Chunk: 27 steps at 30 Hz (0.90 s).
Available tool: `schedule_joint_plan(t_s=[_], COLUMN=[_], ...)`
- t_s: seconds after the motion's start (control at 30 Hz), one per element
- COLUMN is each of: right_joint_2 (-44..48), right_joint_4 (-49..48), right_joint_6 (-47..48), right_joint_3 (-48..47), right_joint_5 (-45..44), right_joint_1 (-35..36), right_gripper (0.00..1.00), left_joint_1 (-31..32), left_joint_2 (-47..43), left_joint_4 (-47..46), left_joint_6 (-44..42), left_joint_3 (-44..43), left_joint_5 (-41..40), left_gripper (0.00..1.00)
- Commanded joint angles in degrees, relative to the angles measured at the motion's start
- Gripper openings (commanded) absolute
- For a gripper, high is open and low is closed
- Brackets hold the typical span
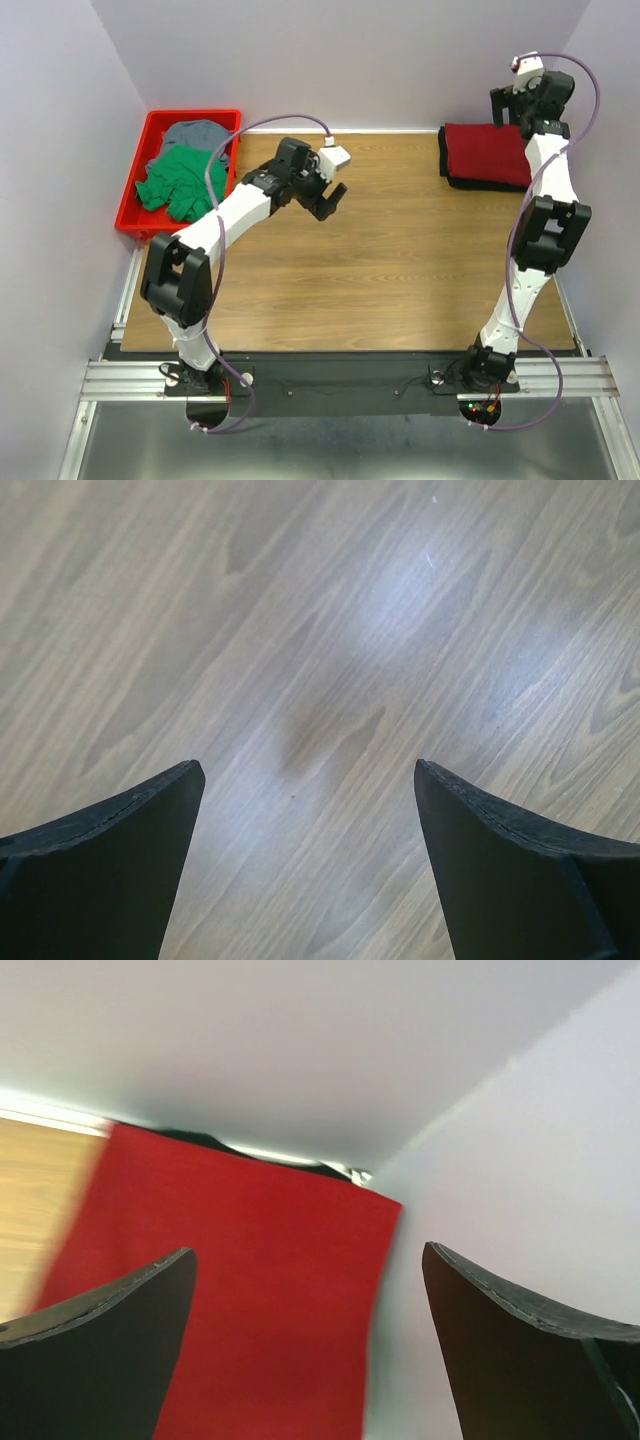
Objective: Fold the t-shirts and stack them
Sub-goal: Neatly place the folded tshirt to the corner
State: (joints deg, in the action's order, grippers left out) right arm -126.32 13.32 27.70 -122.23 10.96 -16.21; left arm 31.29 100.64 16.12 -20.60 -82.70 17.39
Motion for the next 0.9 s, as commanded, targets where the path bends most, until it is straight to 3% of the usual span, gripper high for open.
schedule_joint_plan(t_s=[0.0,0.13,0.3,0.5,0.67,0.87], right_joint_2=[8.6,15.6,25.4,37.6,49.5,57.4], right_joint_4=[3.0,10.1,15.9,16.8,17.6,18.0], right_joint_6=[-4.8,-9.6,-18.6,-27.2,-27.1,-26.5], right_joint_3=[2.0,6.0,20.5,38.9,55.8,63.2], right_joint_5=[2.6,4.0,7.9,13.7,17.0,17.0], right_joint_1=[3.9,7.6,13.1,15.9,15.9,15.9], right_gripper=[1.00,1.00,1.00,1.00,1.00,1.00], left_joint_1=[-2.6,-6.6,-11.5,-12.7,-12.7,-12.5], left_joint_2=[-6.6,-7.2,-12.9,-20.0,-26.5,-31.1], left_joint_4=[-1.2,2.7,3.5,4.4,4.3,3.6], left_joint_6=[3.3,5.3,6.5,4.3,2.8,0.0], left_joint_3=[-1.9,-4.2,-0.9,8.8,19.3,27.6], left_joint_5=[0.5,2.7,6.0,1.7,-0.7,-3.1], left_gripper=[0.99,0.99,0.99,0.99,0.99,0.99])
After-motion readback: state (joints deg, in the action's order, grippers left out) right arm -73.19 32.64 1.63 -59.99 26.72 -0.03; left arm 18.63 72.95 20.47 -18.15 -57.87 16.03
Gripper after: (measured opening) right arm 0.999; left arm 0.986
